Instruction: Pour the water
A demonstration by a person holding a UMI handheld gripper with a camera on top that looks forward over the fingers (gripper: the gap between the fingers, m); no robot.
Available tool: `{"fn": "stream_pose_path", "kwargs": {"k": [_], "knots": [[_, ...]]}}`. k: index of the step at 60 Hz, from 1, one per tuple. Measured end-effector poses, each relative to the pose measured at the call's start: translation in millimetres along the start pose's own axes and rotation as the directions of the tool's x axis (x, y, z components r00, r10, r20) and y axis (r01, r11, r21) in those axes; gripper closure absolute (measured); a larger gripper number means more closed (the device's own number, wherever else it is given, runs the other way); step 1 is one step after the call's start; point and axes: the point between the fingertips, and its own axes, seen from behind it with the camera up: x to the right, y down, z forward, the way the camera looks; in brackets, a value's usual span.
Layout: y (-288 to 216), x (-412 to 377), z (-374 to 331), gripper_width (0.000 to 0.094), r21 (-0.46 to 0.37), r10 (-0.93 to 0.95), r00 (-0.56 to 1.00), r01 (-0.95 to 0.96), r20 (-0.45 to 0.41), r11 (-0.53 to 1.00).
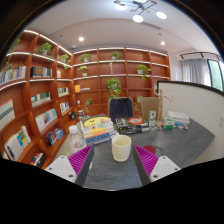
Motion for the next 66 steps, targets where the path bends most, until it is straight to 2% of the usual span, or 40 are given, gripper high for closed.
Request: {"fn": "stream_pose_path", "kwargs": {"k": [6,7,8,10,20,32,43,50,53,57,60,66], "knots": [[30,-25,6,0.0115,0.044,0.013,1.0,-0.013,0.007,0.999],[6,-13,4,0.0115,0.038,0.013,1.0,-0.013,0.01,0.999],[32,-21,8,0.0115,0.044,0.015,1.0,-0.015,0.011,0.999],[54,-36,12,0.0115,0.047,0.018,1.0,-0.018,0.014,0.999],[91,-94,34,0.0117,0.042,-0.02,0.997,0.018,0.069,0.999],[82,-139,81,0.0115,0.073,-0.061,0.993,0.054,0.099,0.996],[69,-128,121,0.0113,0.09,-0.088,0.995,0.083,0.053,0.992],[67,-135,140,0.0114,0.097,-0.091,0.992,0.083,0.086,0.992],[68,-143,147,0.0153,0.097,-0.076,0.989,0.064,0.124,0.993],[66,-154,153,0.0252,0.114,-0.055,0.984,0.035,0.171,0.993],[65,-152,159,0.0389,0.124,-0.06,0.985,0.04,0.163,0.992],[66,-154,160,0.0438,0.136,-0.087,0.982,0.064,0.166,0.989]]}}
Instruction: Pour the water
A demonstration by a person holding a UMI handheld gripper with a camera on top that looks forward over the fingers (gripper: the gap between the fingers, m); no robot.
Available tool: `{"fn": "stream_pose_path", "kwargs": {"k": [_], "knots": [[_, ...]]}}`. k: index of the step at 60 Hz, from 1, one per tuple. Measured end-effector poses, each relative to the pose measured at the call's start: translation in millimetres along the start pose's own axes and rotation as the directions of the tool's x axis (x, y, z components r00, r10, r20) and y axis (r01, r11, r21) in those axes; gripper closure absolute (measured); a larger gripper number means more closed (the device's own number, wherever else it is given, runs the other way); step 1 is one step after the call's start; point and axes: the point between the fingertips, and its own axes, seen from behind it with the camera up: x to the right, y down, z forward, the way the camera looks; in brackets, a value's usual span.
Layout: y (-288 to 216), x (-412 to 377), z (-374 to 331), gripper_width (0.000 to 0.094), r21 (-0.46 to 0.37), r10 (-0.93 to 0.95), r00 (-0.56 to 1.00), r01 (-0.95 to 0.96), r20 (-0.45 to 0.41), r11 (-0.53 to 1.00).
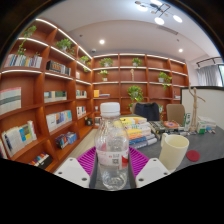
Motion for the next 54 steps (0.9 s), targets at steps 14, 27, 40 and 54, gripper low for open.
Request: {"fn": "stream_pose_path", "kwargs": {"k": [14,27,40,54], "knots": [[0,7,0,0.0582,0.014,0.056,0.998,-0.056,0.016,0.998],[-11,13,0,0.0583,-0.018,0.366,0.927,-0.366,0.078,0.93],[-53,31,-3,0.0584,-0.018,0.85,0.473,-0.871,0.233,0.49],[-89,68,1,0.0583,-0.047,0.955,0.006,-0.999,0.295,0.021]]}}
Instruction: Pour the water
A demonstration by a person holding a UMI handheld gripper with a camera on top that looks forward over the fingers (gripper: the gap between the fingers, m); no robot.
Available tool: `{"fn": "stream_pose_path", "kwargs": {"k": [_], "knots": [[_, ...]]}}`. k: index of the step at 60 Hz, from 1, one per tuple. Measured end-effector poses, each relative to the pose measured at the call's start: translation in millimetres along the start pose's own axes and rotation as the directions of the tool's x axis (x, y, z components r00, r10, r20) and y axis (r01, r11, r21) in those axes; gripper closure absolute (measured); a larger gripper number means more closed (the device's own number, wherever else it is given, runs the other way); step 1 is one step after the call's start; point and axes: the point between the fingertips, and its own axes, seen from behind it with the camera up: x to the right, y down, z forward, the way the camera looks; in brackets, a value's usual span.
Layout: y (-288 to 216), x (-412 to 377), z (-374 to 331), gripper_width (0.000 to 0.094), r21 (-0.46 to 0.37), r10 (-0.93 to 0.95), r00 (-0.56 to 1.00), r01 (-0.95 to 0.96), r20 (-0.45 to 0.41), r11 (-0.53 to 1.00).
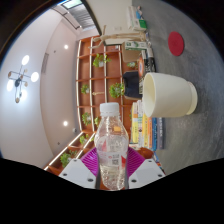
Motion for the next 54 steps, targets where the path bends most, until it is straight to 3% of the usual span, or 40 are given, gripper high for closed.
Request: {"fn": "stream_pose_path", "kwargs": {"k": [15,27,47,54], "knots": [[-24,-5,14,0.0583,0.046,0.315,0.949,-0.316,0.024,0.948],[-44,-12,16,0.0584,0.058,0.605,0.787,-0.614,0.125,0.787],[-40,-10,14,0.0582,0.03,0.612,0.786,-0.617,0.089,0.787],[-37,-23,14,0.0583,0.018,0.459,0.887,-0.46,0.046,0.888]]}}
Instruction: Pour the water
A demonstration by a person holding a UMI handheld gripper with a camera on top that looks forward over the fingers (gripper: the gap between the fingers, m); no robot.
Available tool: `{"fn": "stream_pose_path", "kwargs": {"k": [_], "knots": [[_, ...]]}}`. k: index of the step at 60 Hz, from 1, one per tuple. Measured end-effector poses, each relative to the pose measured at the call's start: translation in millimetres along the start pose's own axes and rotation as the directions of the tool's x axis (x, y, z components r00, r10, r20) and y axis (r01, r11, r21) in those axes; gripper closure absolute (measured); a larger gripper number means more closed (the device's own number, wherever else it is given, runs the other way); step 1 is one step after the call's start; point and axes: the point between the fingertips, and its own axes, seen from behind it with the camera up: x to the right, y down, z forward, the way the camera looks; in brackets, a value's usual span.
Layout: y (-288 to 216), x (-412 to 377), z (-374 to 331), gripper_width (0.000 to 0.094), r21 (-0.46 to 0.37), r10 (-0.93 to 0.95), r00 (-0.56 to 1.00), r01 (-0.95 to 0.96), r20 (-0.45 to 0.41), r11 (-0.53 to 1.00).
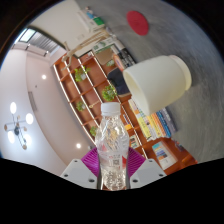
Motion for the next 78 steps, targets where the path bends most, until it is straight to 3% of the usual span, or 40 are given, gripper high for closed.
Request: {"fn": "stream_pose_path", "kwargs": {"k": [8,17,25,33,41,61,72,78], "knots": [[7,-30,1,0.0582,-0.054,-0.488,0.872,0.486,-0.036,0.872],[-29,-78,3,0.0578,-0.033,-0.87,0.477,0.875,-0.126,0.484],[-82,-97,1,0.058,-0.089,-0.964,0.028,0.995,-0.265,0.053],[-152,-108,-7,0.0556,-0.168,-0.868,-0.278,0.959,-0.412,-0.228],[-214,-96,-21,0.0544,-0.257,-0.767,-0.377,0.925,-0.519,-0.281],[-294,-37,-29,0.0542,-0.348,-0.701,-0.467,0.882,-0.54,-0.319],[-292,-39,-29,0.0542,-0.306,-0.715,-0.454,0.89,-0.532,-0.338],[-292,-40,-32,0.0458,-0.287,-0.723,-0.432,0.901,-0.539,-0.324]]}}
